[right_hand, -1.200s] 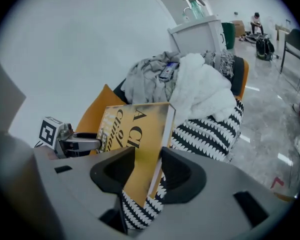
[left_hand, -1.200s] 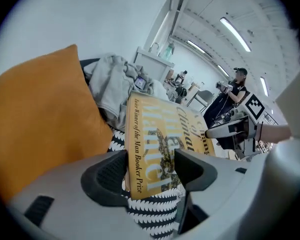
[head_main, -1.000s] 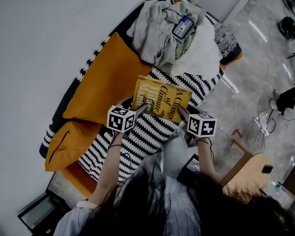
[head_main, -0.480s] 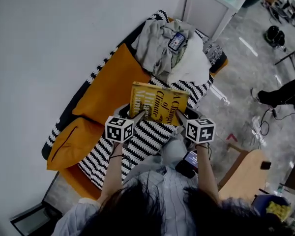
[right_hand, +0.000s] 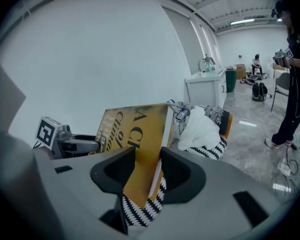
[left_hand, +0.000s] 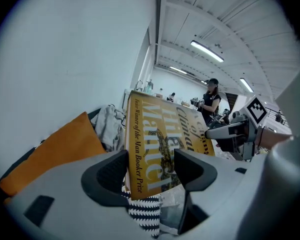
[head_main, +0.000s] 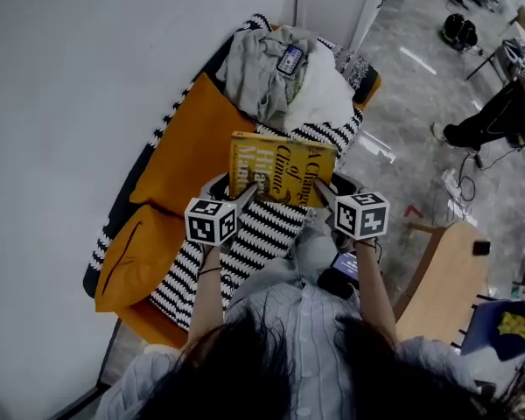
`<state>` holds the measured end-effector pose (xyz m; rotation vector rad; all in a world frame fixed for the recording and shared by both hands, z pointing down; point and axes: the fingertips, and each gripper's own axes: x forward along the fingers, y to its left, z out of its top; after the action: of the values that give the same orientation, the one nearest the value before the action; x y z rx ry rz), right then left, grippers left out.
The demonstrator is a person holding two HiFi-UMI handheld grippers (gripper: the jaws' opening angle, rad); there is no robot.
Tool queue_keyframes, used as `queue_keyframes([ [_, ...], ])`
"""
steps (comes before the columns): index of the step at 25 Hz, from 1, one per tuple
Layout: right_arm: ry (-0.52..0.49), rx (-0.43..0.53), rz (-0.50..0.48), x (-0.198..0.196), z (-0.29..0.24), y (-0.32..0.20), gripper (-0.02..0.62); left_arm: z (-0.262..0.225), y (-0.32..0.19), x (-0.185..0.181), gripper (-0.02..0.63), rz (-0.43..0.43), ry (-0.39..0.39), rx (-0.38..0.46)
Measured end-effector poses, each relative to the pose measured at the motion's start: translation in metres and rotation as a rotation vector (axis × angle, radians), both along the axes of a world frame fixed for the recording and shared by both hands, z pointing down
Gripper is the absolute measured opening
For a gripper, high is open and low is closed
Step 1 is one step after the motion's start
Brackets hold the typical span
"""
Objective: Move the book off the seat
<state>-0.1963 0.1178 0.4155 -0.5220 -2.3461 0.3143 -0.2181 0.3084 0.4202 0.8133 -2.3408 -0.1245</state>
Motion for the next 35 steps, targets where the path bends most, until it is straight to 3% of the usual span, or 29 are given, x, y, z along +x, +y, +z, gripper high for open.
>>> queue_keyframes([
  [13,0.008,0.03,0.179,0.064,-0.007,-0.047,0.173,-0.008,-0.055,0.028,0.304,0.181,-0.02,0.005],
  [20,0.008,0.036,0.281,0.092,-0.011,-0.095,0.173,-0.015,-0.109,0.035,0.293,0.271,-0.032,0.022],
  [25,-0.021,0.041,0.367,0.124,-0.024,-0.145,0.173,-0.026,-0.165,0.053,0.293,0.347,-0.031,0.029],
  [35,-0.027,0.035,0.594,0.237,-0.029,-0.274,0.173,-0.034,-0.32,0.131,0.293,0.581,-0.04,0.013],
])
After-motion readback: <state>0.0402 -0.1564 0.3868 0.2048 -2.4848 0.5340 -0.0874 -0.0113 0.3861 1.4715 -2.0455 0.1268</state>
